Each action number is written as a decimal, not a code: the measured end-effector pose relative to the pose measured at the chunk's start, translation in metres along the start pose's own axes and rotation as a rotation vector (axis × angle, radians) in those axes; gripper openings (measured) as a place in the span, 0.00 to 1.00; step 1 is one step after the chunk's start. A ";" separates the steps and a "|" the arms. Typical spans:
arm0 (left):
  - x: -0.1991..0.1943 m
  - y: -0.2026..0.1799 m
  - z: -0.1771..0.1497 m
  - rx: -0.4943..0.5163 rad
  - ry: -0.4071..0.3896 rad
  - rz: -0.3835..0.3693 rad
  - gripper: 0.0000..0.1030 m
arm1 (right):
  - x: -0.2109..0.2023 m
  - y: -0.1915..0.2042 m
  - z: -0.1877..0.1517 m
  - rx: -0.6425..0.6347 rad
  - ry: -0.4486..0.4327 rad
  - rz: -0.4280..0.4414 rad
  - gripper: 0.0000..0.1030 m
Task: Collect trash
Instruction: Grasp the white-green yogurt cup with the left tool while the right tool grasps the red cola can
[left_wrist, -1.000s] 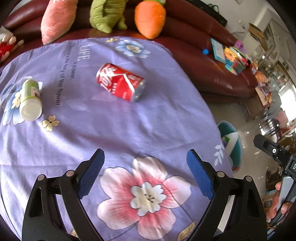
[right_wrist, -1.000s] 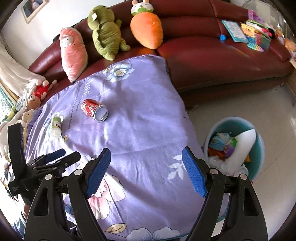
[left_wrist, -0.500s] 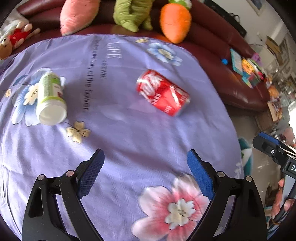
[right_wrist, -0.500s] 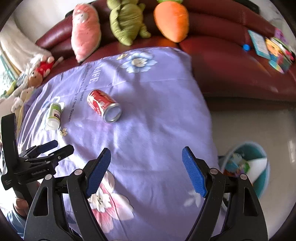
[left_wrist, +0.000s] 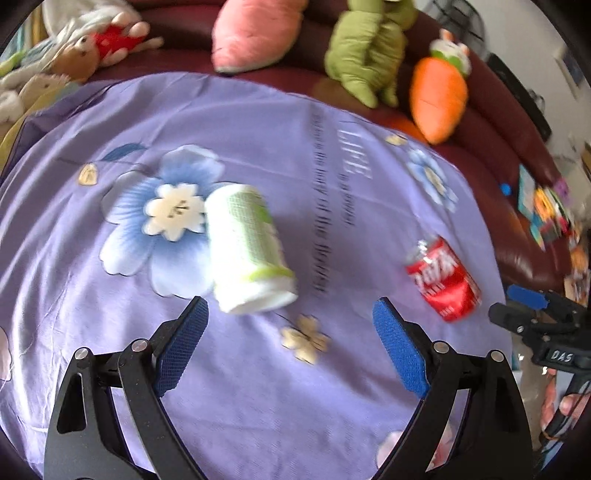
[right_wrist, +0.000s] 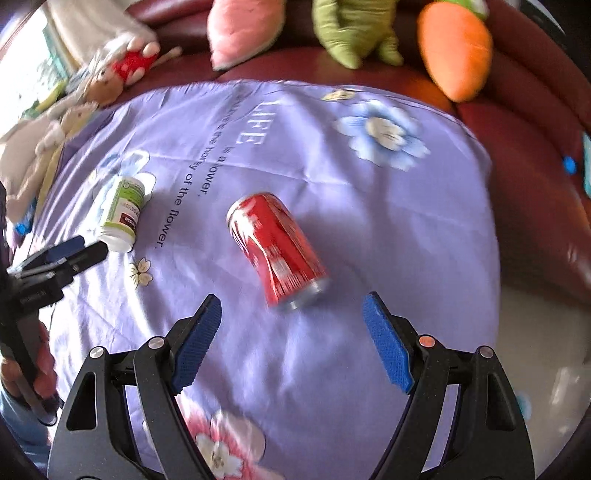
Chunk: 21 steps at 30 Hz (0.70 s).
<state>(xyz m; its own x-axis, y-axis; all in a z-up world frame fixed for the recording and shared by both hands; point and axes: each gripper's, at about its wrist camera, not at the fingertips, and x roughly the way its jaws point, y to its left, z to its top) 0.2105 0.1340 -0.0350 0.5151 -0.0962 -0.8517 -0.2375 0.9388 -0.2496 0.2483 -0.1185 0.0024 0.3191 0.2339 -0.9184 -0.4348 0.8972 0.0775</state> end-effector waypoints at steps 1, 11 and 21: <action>0.002 0.005 0.003 -0.015 0.001 0.003 0.88 | 0.006 0.003 0.005 -0.015 0.012 0.000 0.73; 0.019 0.036 0.021 -0.091 0.029 0.017 0.88 | 0.063 0.017 0.037 -0.126 0.114 -0.006 0.73; 0.047 0.036 0.030 -0.118 0.080 0.031 0.88 | 0.073 0.021 0.027 -0.083 0.106 0.068 0.41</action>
<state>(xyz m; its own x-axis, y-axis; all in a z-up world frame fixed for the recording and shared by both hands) 0.2513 0.1729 -0.0705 0.4397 -0.0978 -0.8928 -0.3504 0.8966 -0.2708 0.2854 -0.0719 -0.0524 0.1979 0.2484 -0.9482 -0.5221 0.8454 0.1125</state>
